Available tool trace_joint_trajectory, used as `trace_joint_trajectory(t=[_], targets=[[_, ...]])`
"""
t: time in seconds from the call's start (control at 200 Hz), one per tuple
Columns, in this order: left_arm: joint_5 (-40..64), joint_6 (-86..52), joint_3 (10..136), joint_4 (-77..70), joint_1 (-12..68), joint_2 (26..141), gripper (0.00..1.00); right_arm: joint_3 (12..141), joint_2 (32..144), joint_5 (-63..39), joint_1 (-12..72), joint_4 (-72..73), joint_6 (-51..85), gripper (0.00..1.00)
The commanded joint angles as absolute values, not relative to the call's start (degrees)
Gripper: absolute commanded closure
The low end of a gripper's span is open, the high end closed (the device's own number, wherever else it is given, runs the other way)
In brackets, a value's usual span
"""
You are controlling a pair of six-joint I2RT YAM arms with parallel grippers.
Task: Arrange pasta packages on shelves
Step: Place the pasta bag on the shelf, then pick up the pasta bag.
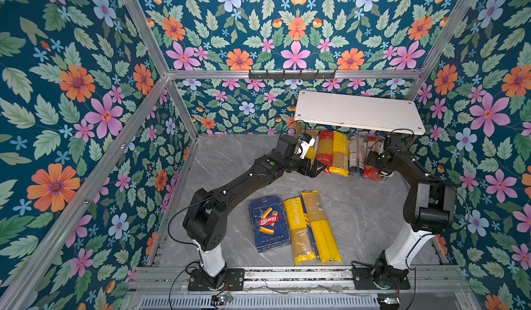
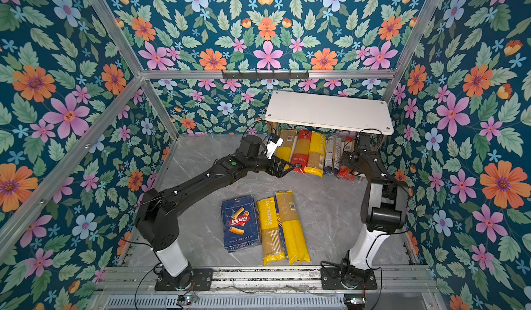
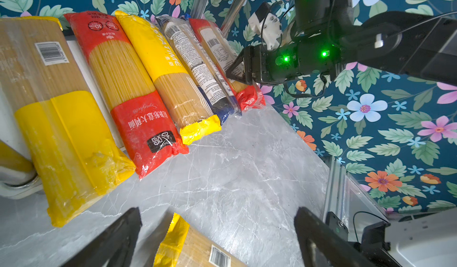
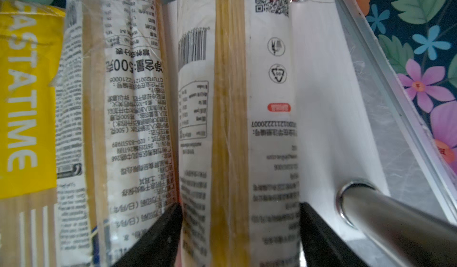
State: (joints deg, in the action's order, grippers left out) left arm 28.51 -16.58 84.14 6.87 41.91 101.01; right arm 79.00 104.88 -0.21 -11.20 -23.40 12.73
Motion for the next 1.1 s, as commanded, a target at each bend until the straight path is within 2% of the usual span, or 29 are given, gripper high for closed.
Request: trace_joint_trajectory(t=[0.0, 0.23, 0.41, 0.615, 0.72, 0.75, 0.775, 1.095], targets=[[28.08, -16.19, 83.78, 6.77, 41.81, 100.03, 0.0, 78.86, 103.56, 1.23, -11.24, -24.14, 12.27, 0.22], [27.17, -17.08, 82.19, 6.83, 41.81, 98.1, 0.0, 77.03, 100.11, 0.73, -11.18, -26.98, 13.92, 0.2], [25.58, -18.35, 79.41, 7.29, 41.92, 95.54, 0.0, 74.3, 97.43, -3.38, -10.86, -29.55, 15.9, 0.18], [24.29, -18.9, 74.75, 7.29, 43.14, 91.24, 0.0, 69.46, 90.43, -0.96, -7.94, -31.77, 16.47, 0.16], [23.15, -18.97, 71.47, 7.12, 43.76, 87.85, 0.0, 67.43, 87.01, -0.98, -7.14, -33.15, 17.5, 0.11], [22.8, -19.17, 70.4, 7.12, 43.79, 86.75, 0.0, 66.89, 85.93, -0.9, -6.89, -33.54, 17.65, 0.04], [22.45, -19.41, 69.3, 7.08, 43.9, 85.78, 0.0, 66.49, 85.08, -0.92, -6.64, -34.01, 17.89, 0.02], [17.65, -23.29, 54.45, 7.11, 44.3, 70.97, 0.0, 63.3, 74.03, -2.1, -1.17, -40.12, 21.51, 0.01]])
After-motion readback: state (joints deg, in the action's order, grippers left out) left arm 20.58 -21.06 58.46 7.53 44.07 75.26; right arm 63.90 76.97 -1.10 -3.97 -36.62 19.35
